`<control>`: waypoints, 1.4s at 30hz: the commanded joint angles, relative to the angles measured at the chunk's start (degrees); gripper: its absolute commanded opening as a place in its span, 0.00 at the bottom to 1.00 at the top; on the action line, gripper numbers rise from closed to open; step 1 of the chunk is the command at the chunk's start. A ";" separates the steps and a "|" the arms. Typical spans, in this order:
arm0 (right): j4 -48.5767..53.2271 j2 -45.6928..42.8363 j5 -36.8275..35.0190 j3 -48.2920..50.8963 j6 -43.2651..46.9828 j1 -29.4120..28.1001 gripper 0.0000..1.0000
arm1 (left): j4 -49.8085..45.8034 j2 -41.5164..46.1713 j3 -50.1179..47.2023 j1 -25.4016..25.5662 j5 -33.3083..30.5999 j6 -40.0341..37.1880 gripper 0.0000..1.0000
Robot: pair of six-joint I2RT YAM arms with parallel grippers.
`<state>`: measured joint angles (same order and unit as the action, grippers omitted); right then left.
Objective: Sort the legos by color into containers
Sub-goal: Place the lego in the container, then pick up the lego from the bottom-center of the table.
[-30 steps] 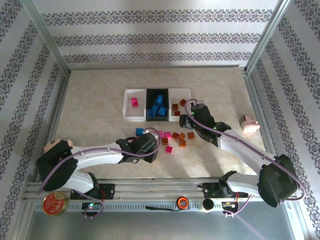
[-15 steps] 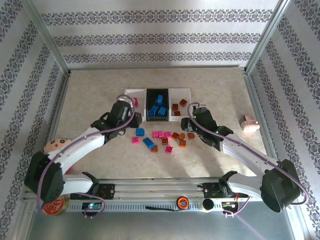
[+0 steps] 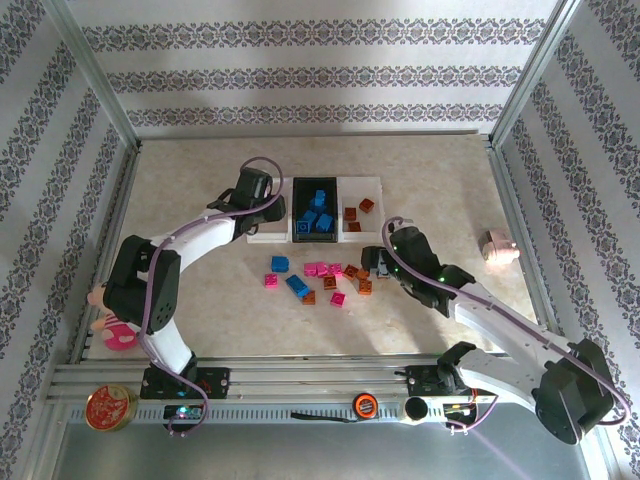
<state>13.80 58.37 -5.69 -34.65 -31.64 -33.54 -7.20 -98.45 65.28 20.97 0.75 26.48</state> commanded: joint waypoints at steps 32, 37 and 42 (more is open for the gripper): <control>-3.35 24.42 -3.93 -4.05 -5.38 -20.73 0.72 | 4.35 53.17 -39.95 1.45 9.98 13.18 1.00; -3.32 27.56 -4.63 -5.64 -4.84 -20.86 0.71 | 3.56 55.02 -41.84 1.49 9.71 14.00 1.00; -3.41 29.16 -3.67 -5.68 -4.84 -21.00 0.64 | 3.34 55.17 -42.34 1.44 9.80 14.19 1.00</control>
<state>10.15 86.35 -9.02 -39.66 -36.49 -53.89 -2.61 -44.01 23.35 21.80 10.33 39.59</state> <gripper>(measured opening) 0.647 0.997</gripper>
